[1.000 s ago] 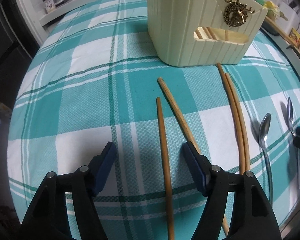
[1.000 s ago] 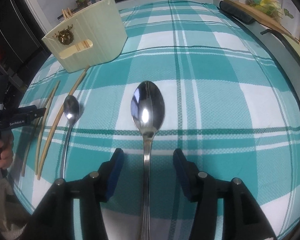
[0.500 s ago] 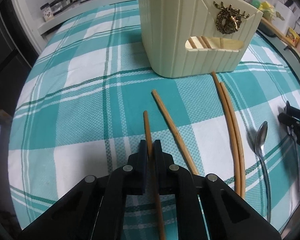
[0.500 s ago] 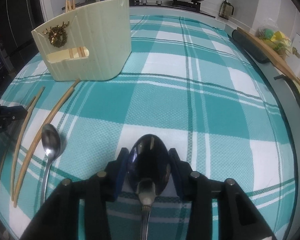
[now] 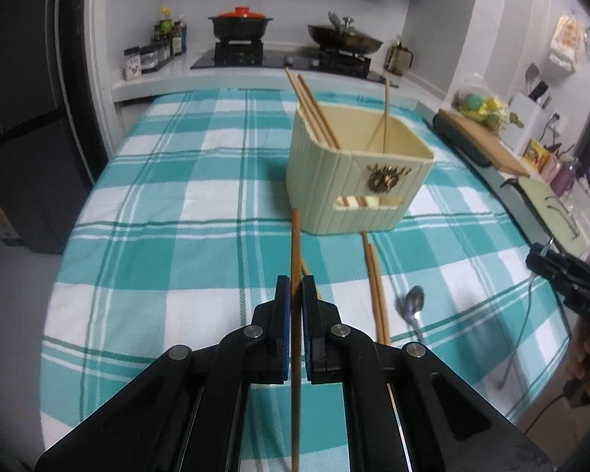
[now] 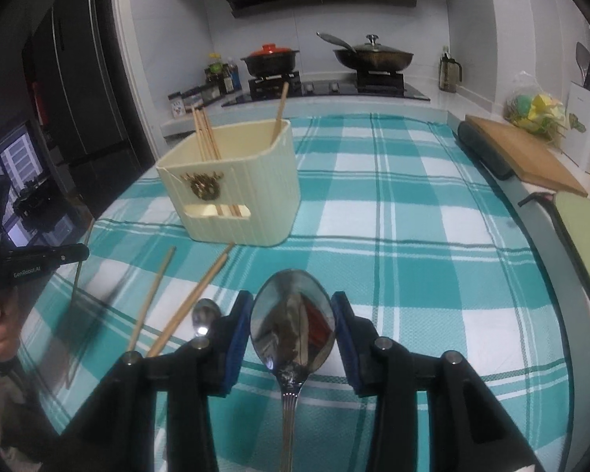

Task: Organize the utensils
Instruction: 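Lift the spoon and chopstick upright and carry them over the cream holder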

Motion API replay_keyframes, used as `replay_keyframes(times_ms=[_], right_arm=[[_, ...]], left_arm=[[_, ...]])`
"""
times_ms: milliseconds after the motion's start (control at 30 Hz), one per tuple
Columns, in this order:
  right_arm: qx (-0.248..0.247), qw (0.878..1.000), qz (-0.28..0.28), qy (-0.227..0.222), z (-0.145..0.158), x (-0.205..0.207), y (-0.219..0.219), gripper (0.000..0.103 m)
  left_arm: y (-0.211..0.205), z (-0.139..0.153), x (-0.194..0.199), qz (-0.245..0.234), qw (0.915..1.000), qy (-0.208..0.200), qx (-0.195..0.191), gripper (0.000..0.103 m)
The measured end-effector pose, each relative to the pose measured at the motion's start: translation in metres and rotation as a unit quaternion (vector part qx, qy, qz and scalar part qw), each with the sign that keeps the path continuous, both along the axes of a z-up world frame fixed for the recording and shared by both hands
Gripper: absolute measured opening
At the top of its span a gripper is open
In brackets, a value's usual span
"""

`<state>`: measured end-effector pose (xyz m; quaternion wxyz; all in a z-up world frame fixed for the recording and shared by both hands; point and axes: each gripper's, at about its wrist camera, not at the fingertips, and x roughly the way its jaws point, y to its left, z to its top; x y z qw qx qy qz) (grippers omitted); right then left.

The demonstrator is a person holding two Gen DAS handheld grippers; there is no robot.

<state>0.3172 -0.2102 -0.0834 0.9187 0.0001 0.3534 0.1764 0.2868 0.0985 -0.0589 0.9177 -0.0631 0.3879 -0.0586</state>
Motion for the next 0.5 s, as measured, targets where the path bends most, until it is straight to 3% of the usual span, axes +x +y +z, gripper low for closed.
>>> replay_keyframes(times_ms=[167, 500], right_arm=[[0.015, 0.999, 0.01, -0.035, 0.025, -0.023, 0.002, 0.041], [0.023, 0.998, 0.012, -0.051, 0.036, -0.033, 0.009, 0.041]], left_arm=[[0.004, 0.035, -0.019, 0.001, 0.9986, -0.048, -0.022, 0.004], [0.004, 0.046, -0.028, 0.001, 0.9975, -0.061, -0.036, 0.004]])
